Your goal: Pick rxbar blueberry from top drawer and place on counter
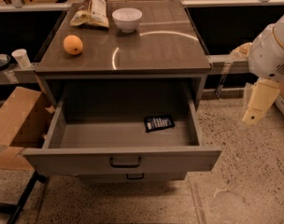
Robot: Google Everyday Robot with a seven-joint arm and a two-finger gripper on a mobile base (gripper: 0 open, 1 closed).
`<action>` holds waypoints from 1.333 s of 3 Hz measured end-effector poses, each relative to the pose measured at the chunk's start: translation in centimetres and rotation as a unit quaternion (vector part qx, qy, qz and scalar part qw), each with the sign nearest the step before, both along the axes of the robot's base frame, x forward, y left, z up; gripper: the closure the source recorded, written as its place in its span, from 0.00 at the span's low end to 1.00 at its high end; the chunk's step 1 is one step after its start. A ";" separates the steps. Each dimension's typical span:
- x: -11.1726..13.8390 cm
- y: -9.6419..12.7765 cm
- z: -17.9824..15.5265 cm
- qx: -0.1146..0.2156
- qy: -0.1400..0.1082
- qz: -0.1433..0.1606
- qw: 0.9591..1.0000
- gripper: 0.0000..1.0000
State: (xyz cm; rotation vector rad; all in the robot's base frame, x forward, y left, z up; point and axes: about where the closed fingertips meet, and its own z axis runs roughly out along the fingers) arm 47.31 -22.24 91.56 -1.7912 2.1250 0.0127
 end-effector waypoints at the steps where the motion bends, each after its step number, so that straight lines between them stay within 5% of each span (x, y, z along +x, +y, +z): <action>1: 0.5 0.3 -0.8 0.007 0.005 0.006 1.000 0.00; 4: 4.5 5.1 -10.6 0.096 0.069 0.050 0.992 0.00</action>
Offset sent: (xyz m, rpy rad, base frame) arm 0.0466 0.0225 -0.0757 0.1980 0.1063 0.0577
